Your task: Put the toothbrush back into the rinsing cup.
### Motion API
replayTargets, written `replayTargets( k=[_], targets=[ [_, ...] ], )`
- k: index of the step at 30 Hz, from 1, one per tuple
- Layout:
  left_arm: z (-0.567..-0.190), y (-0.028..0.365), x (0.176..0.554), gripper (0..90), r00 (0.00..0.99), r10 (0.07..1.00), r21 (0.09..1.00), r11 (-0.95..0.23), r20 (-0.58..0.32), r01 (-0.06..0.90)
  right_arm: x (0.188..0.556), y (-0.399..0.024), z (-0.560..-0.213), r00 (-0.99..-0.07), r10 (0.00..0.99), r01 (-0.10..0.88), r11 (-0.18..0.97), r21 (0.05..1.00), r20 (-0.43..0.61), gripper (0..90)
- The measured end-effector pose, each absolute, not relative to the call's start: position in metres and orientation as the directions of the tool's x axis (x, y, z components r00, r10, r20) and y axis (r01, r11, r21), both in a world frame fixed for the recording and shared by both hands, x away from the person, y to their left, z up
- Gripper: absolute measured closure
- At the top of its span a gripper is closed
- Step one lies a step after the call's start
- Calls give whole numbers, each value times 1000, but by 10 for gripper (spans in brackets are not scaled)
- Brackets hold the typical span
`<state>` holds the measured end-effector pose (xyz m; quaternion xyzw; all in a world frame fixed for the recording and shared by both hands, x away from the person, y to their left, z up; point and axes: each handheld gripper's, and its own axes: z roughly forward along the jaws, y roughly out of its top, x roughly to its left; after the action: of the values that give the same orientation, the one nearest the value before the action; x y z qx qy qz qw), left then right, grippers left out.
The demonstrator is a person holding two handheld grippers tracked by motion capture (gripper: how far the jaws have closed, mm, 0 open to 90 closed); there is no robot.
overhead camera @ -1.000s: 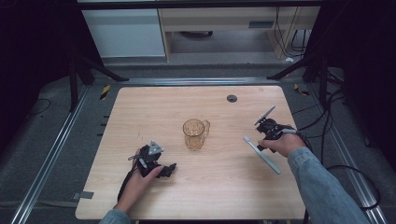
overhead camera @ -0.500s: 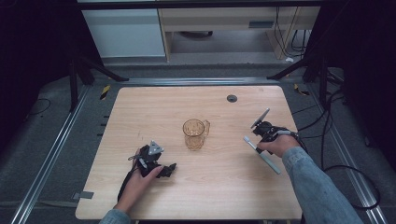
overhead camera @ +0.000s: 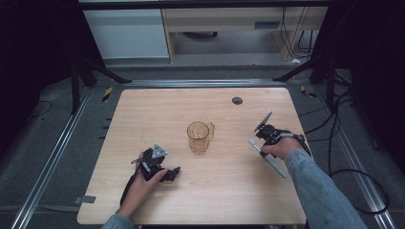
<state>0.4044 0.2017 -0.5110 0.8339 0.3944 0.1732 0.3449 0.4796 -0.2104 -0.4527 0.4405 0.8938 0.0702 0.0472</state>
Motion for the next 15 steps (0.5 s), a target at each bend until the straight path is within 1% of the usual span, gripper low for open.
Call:
replayTargets(
  k=[7,8,12,13,14,15],
  targets=[
    [-511,202,404,0,629,777,712,-452,18,538,483,-211,-457,-600,800,790,596,146,-15,720],
    [-511,202,404,0,629,777,712,-451,17,538,484,-212,-459,-621,783,772,617,150,-26,720],
    [-511,202,404,0,629,777,711,-452,18,538,485,-212,-462,-620,784,775,616,139,-20,722],
    [-511,202,404,0,629,777,711,-452,18,538,487,-214,-464,-649,760,750,645,144,-23,724],
    [-511,202,404,0,629,777,711,-452,18,538,487,-214,-464,-649,760,750,645,144,-23,724],
    [-511,202,404,0,629,777,711,-452,18,538,485,-211,-463,-617,787,778,613,136,-16,724]
  ],
)
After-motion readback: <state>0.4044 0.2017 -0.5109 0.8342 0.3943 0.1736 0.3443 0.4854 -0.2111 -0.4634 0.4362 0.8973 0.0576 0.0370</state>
